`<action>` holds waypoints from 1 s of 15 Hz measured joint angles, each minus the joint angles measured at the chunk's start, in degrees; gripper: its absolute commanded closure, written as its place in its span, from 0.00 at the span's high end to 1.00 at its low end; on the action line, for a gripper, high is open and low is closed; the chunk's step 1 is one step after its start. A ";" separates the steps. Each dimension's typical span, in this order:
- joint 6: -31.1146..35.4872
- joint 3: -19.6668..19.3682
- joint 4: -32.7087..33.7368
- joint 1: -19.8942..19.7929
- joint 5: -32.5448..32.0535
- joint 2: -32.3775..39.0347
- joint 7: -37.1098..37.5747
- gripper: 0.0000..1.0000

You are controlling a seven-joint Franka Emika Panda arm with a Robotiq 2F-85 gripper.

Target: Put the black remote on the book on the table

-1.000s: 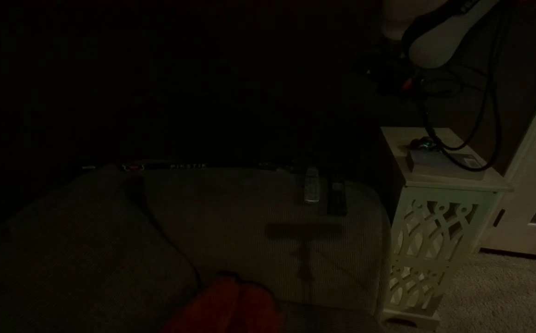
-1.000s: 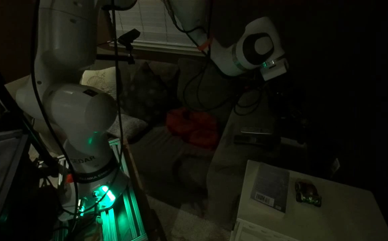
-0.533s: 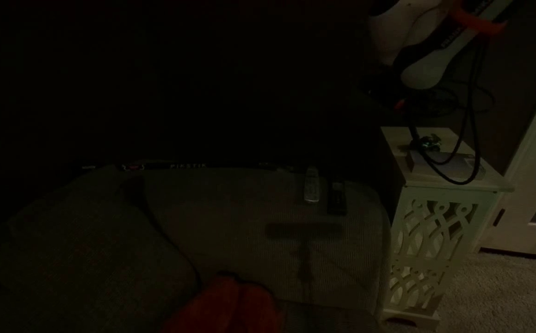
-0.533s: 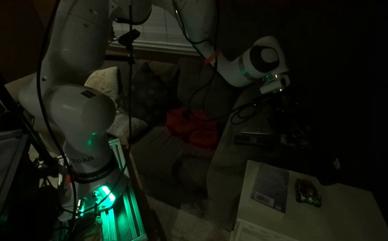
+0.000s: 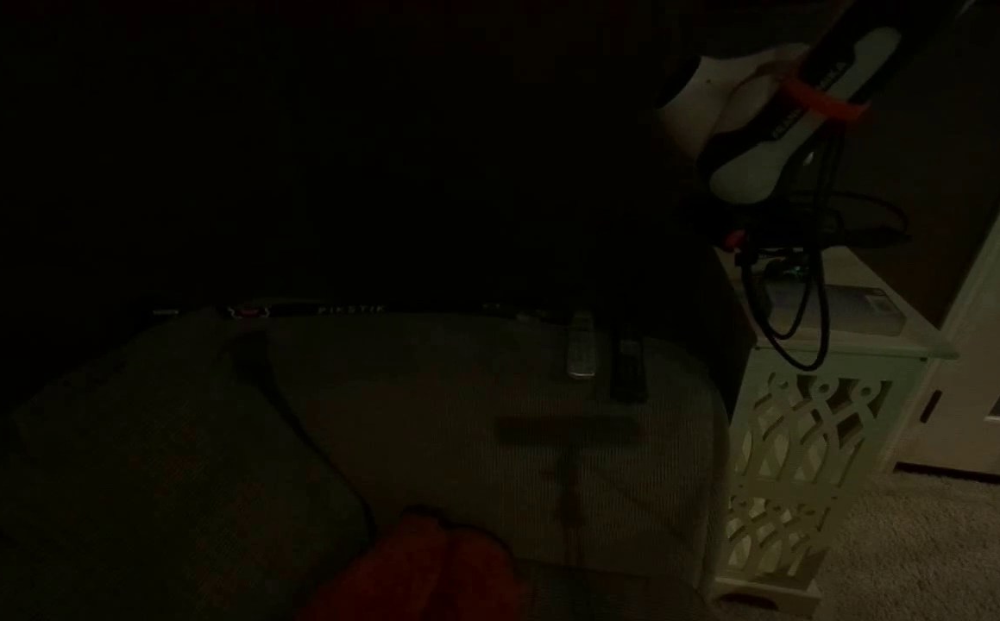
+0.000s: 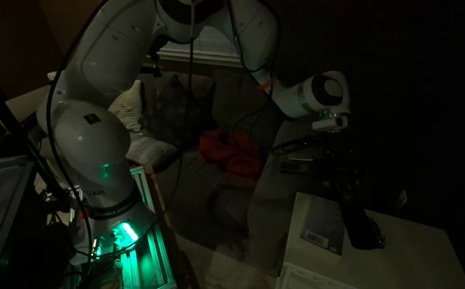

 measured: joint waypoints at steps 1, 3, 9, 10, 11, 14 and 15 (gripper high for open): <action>-1.26 1.75 1.31 -1.83 -0.31 0.66 0.97 0.33; -3.71 4.80 3.93 -5.15 -1.06 2.23 3.06 0.33; -9.26 10.52 9.20 -11.20 -4.26 6.00 7.99 0.33; -9.90 11.12 9.50 -11.62 -4.71 6.22 8.39 0.33; -10.66 11.68 9.69 -11.97 -5.15 6.30 8.72 0.33; -12.05 13.28 9.83 -12.86 -5.47 6.30 9.33 0.33; -12.10 14.11 9.83 -13.36 -5.43 6.30 9.47 0.33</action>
